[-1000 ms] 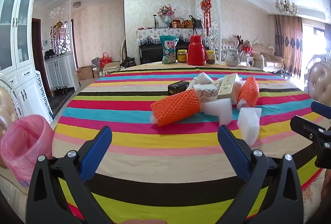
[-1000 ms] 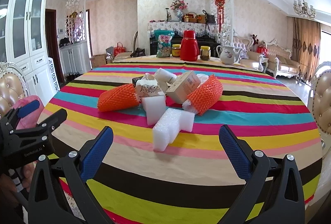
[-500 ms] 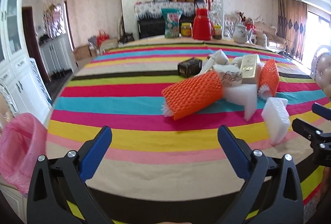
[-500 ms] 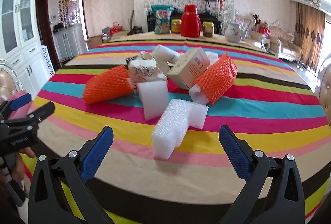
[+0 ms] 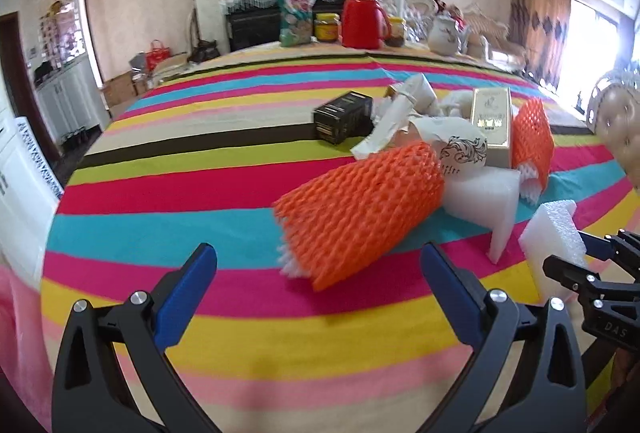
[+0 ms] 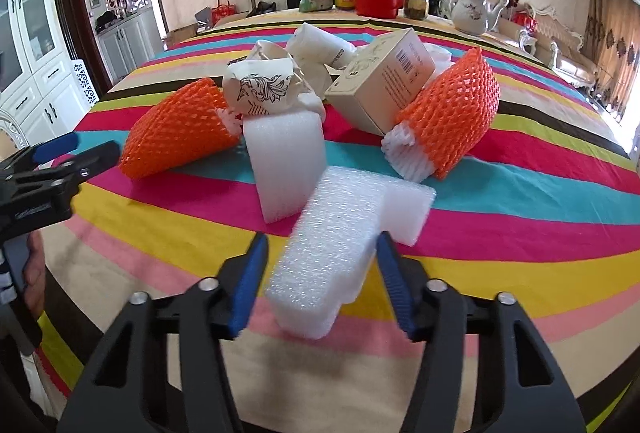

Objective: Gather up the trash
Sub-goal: 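Grasp the orange foam net with the left tool while the right tool grasps a white foam block, then carry both held items to the pink bin and open both tools to drop them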

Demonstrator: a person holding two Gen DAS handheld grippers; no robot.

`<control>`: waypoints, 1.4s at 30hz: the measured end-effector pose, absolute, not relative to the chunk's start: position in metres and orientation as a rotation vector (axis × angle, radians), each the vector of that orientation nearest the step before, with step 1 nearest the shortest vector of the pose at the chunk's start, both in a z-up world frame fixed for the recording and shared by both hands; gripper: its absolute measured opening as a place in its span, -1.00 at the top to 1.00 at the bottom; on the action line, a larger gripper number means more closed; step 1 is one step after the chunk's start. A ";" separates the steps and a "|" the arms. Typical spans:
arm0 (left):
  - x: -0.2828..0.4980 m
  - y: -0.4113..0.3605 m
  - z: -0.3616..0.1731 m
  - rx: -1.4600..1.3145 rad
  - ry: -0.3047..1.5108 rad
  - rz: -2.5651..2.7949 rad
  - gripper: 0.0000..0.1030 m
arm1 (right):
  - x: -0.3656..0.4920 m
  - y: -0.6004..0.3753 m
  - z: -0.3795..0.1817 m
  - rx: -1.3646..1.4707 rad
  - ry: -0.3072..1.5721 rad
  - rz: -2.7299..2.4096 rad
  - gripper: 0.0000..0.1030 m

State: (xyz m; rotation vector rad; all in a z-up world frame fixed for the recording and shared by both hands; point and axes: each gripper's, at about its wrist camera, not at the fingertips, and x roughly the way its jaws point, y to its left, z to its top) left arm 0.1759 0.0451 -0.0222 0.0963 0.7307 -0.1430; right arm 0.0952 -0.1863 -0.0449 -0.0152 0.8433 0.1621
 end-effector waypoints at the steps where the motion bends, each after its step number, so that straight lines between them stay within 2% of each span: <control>1: 0.182 0.041 -0.025 0.112 0.739 -0.146 -0.91 | 0.096 -0.188 -0.045 -0.010 0.841 0.172 0.10; 5: 0.203 0.027 -0.037 0.171 0.768 -0.155 -0.91 | 0.098 -0.194 -0.043 -0.006 0.827 0.182 0.22; 9: 0.217 0.016 -0.046 0.197 0.801 -0.182 -0.87 | 0.100 -0.201 -0.042 -0.001 0.822 0.196 0.24; 13: 0.221 0.006 -0.055 0.218 0.839 -0.218 -0.35 | 0.099 -0.206 -0.040 0.006 0.811 0.205 0.26; 15: 0.218 0.004 -0.057 0.230 0.836 -0.220 -0.25 | 0.098 -0.208 -0.039 0.007 0.802 0.207 0.28; 18: 0.210 0.002 -0.056 0.248 0.814 -0.216 0.29 | 0.095 -0.211 -0.040 0.017 0.787 0.205 0.28; 19: 0.208 0.004 -0.055 0.237 0.812 -0.218 0.36 | 0.095 -0.212 -0.040 0.021 0.785 0.205 0.28; 20: 0.204 0.005 -0.054 0.231 0.807 -0.222 0.53 | 0.094 -0.212 -0.040 0.024 0.782 0.204 0.28; 21: 0.202 0.005 -0.053 0.227 0.802 -0.222 0.56 | 0.093 -0.213 -0.040 0.023 0.775 0.204 0.28; 30: 0.164 0.019 -0.041 0.123 0.750 -0.224 0.61 | 0.079 -0.205 -0.031 0.013 0.706 0.221 0.29; 42: 0.108 0.053 -0.018 -0.008 0.594 -0.187 0.61 | 0.062 -0.145 -0.004 -0.088 0.563 0.344 0.29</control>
